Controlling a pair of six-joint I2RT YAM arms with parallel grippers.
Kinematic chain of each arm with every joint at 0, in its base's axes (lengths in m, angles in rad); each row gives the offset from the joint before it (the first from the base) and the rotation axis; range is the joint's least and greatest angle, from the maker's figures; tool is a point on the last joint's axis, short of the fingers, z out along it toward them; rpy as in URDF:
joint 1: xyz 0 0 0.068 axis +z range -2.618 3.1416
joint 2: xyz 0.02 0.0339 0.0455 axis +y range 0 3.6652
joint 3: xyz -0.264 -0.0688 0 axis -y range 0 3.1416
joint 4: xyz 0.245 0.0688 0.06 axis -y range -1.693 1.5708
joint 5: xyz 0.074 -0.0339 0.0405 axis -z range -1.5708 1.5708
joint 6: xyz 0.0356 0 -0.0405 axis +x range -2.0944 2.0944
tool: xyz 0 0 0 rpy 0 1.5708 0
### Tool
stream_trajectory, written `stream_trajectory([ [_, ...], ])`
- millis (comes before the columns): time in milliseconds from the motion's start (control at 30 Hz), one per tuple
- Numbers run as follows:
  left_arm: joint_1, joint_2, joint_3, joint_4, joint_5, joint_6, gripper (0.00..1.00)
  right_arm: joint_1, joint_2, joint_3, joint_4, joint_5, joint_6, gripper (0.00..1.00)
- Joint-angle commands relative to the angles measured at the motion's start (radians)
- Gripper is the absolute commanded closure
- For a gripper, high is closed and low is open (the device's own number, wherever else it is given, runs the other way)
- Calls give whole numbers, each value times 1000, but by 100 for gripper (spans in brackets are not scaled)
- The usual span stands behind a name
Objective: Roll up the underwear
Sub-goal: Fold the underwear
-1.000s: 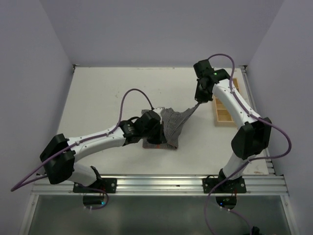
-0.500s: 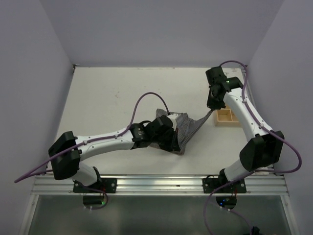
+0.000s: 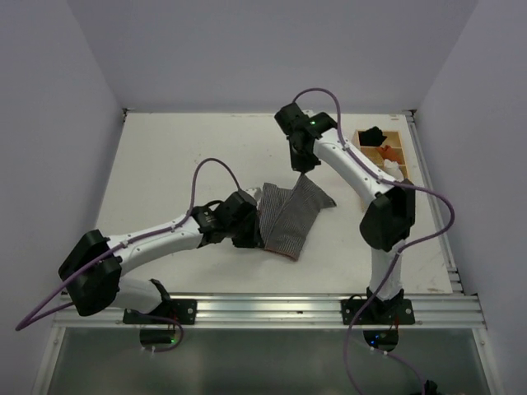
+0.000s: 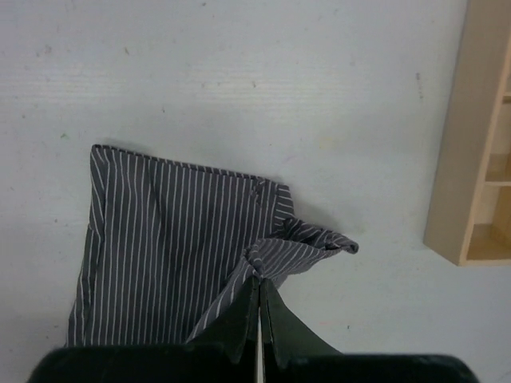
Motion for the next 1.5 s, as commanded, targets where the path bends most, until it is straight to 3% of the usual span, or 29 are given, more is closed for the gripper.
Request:
stream_trajectory([
  [0, 31, 13, -70, -34, 22, -21, 100, 63, 115, 130, -36, -9, 8, 100],
  [233, 100, 31, -107, -49, 3, 19, 100, 114, 318, 332, -85, -38, -14, 100],
  [467, 214, 58, -122, -60, -6, 73, 100, 115, 390, 386, -72, -87, -25, 100],
  [833, 291, 131, -38, -69, -36, 146, 100, 86, 496, 467, 4, -163, 19, 100],
  [933, 309, 145, 4, -84, -40, 156, 86, 60, 513, 475, 62, -234, 9, 96],
  [967, 312, 144, 11, -92, -41, 156, 73, 57, 511, 475, 68, -246, 2, 93],
  [1000, 314, 136, 24, -100, -44, 159, 67, 57, 494, 463, 85, -257, -7, 82],
  [1133, 317, 95, 68, -147, -95, 191, 48, 52, 399, 360, 94, -271, -18, 67],
  [1200, 321, 96, 86, -144, -127, 232, 45, 49, 347, 267, 97, -266, 1, 66],
  [1333, 355, 180, 134, -74, -20, 332, 41, 42, 232, 112, 126, -239, 37, 64],
  [1467, 355, 272, 206, -69, -9, 406, 40, 12, 220, 34, 116, -243, 59, 65],
])
